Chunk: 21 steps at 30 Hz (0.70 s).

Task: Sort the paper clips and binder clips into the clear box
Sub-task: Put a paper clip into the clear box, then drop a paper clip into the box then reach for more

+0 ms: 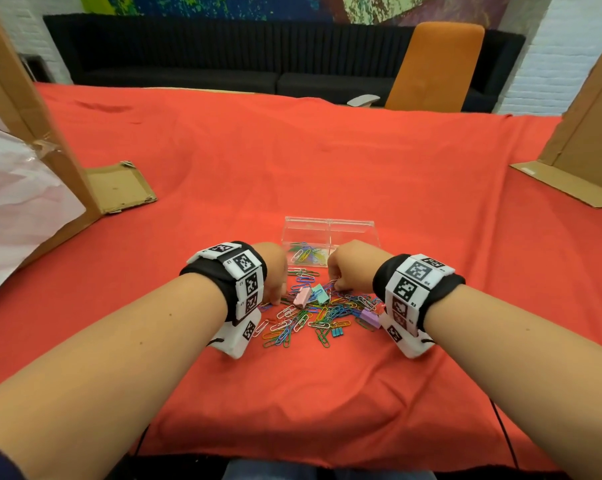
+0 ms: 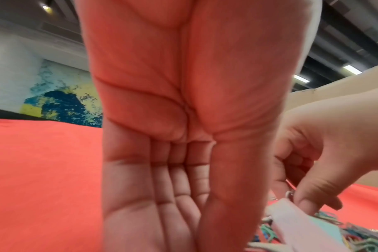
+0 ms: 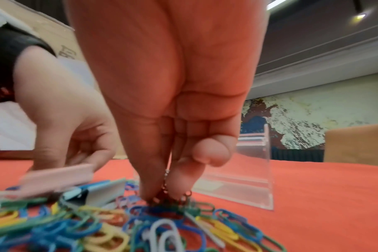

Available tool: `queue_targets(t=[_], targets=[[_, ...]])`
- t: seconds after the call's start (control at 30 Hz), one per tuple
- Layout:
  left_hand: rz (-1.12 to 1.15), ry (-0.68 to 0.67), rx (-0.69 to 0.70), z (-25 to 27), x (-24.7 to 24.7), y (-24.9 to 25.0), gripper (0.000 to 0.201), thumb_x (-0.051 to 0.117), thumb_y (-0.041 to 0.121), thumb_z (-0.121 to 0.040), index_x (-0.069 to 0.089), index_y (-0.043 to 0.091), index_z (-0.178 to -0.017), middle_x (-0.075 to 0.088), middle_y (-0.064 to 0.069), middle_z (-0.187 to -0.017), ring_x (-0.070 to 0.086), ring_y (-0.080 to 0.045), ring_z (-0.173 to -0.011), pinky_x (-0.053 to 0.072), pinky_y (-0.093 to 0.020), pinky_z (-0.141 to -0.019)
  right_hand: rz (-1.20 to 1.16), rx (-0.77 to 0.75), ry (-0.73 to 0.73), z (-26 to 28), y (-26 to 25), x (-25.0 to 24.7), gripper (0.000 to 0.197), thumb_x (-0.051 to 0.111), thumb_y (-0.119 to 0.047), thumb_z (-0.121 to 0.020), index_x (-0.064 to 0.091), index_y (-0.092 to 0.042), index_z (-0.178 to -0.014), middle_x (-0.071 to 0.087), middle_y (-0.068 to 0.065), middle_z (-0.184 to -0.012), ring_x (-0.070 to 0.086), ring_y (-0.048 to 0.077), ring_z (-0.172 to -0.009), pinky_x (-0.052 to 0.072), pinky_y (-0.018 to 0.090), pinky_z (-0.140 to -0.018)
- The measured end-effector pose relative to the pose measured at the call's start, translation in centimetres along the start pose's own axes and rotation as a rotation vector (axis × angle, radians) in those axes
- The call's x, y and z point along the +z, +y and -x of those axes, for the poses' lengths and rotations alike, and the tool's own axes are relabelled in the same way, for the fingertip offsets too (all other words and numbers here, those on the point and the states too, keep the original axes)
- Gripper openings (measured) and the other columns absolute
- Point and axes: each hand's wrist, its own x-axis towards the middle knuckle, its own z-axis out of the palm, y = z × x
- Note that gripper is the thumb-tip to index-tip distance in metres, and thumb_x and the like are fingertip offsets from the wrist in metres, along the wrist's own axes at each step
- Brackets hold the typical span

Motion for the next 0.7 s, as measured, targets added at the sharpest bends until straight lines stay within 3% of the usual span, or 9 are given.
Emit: queue_targets(t=[0.1, 0.17, 0.23, 0.27, 0.37, 0.4, 0.5, 0.6, 0.7], targets=[[0.126, -0.13, -0.025, 0.1, 0.0, -0.2, 0.03, 0.067, 0.012, -0.082, 0.07, 0.001, -0.11, 0.072, -0.01, -0.099, 0.062, -0.02, -0.078, 0.054, -0.03, -0.078, -0.095, 0.016, 0.062, 0.4, 0.7, -0.3, 0.019, 0.064, -0.016, -0.087, 0.071, -0.009, -0.103, 0.072, 0.008, -0.107, 0.06, 0.021, -0.085, 0.04, 0.024, -0.072], [0.146, -0.104, -0.014, 0.3, -0.3, -0.3, 0.028, 0.066, 0.011, -0.082, 0.069, 0.003, -0.108, 0.073, -0.009, -0.094, 0.068, -0.012, -0.066, 0.051, -0.024, -0.065, -0.171, 0.021, 0.118, 0.6, 1.0, -0.7, 0.017, 0.065, -0.016, -0.086, 0.072, -0.009, -0.1, 0.074, 0.007, -0.1, 0.057, 0.017, -0.074, 0.041, 0.023, -0.069], [0.193, -0.1, 0.008, 0.3, -0.7, -0.5, 0.023, 0.066, 0.008, -0.08, 0.069, 0.005, -0.103, 0.071, -0.005, -0.075, 0.06, -0.004, -0.045, 0.049, -0.02, -0.057, -0.239, 0.022, 0.167, 0.8, 1.2, -1.1, 0.016, 0.065, -0.017, -0.086, 0.072, -0.009, -0.098, 0.072, 0.001, -0.081, 0.057, 0.016, -0.066, 0.043, 0.022, -0.061], [0.233, -0.094, 0.017, 0.2, -1.1, -0.7, 0.019, 0.065, 0.006, -0.08, 0.068, 0.007, -0.098, 0.067, -0.003, -0.068, 0.059, -0.006, -0.045, 0.052, -0.022, -0.06, -0.27, 0.022, 0.198, 0.8, 1.4, -1.4, 0.015, 0.064, -0.017, -0.086, 0.072, -0.009, -0.096, 0.067, -0.004, -0.069, 0.059, 0.016, -0.063, 0.044, 0.022, -0.056], [0.399, 0.041, 0.072, 0.0, -2.7, -1.0, 0.015, 0.063, 0.003, -0.077, 0.064, 0.017, -0.079, 0.068, -0.004, -0.07, 0.061, -0.012, -0.052, 0.056, -0.028, -0.067, -0.371, 0.044, 0.326, 0.6, 1.7, -2.4, 0.013, 0.065, -0.019, -0.086, 0.074, -0.011, -0.092, 0.056, -0.011, -0.053, 0.06, 0.015, -0.053, 0.04, 0.008, -0.046], [0.464, 0.109, 0.097, -0.1, -3.3, -1.1, 0.016, 0.063, 0.002, -0.077, 0.065, 0.018, -0.08, 0.067, -0.005, -0.069, 0.061, -0.013, -0.051, 0.055, -0.027, -0.064, -0.41, 0.057, 0.367, 0.4, 1.7, -2.7, 0.012, 0.066, -0.019, -0.085, 0.074, -0.012, -0.09, 0.055, -0.012, -0.048, 0.059, 0.013, -0.049, 0.037, 0.003, -0.041], [0.612, 0.333, 0.131, -0.7, -4.4, -0.7, 0.02, 0.064, 0.001, -0.077, 0.073, 0.013, -0.091, 0.063, -0.002, -0.062, 0.057, -0.014, -0.051, 0.052, -0.025, -0.063, -0.506, 0.104, 0.432, -0.5, 1.5, -3.5, 0.011, 0.067, -0.022, -0.084, 0.074, -0.014, -0.087, 0.051, -0.009, -0.029, 0.055, 0.009, -0.043, 0.036, 0.001, -0.037], [0.61, 0.501, 0.107, -1.6, -4.8, -0.3, 0.019, 0.066, 0.006, -0.079, 0.076, 0.013, -0.093, 0.062, 0.002, -0.061, 0.058, -0.017, -0.061, 0.045, -0.022, -0.064, -0.52, 0.13, 0.455, -1.8, 0.9, -3.8, 0.011, 0.068, -0.024, -0.083, 0.076, -0.016, -0.086, 0.055, -0.012, -0.031, 0.05, 0.004, -0.032, 0.035, 0.005, -0.036], [0.579, 0.536, 0.08, -2.5, -4.3, 0.0, 0.019, 0.065, 0.008, -0.08, 0.077, 0.013, -0.094, 0.072, -0.007, -0.079, 0.057, -0.015, -0.069, 0.04, -0.021, -0.067, -0.491, 0.144, 0.45, -3.1, 0.4, -3.5, 0.015, 0.069, -0.027, -0.082, 0.076, -0.017, -0.09, 0.076, 0.002, -0.073, 0.051, 0.002, -0.031, 0.048, 0.024, -0.056]])
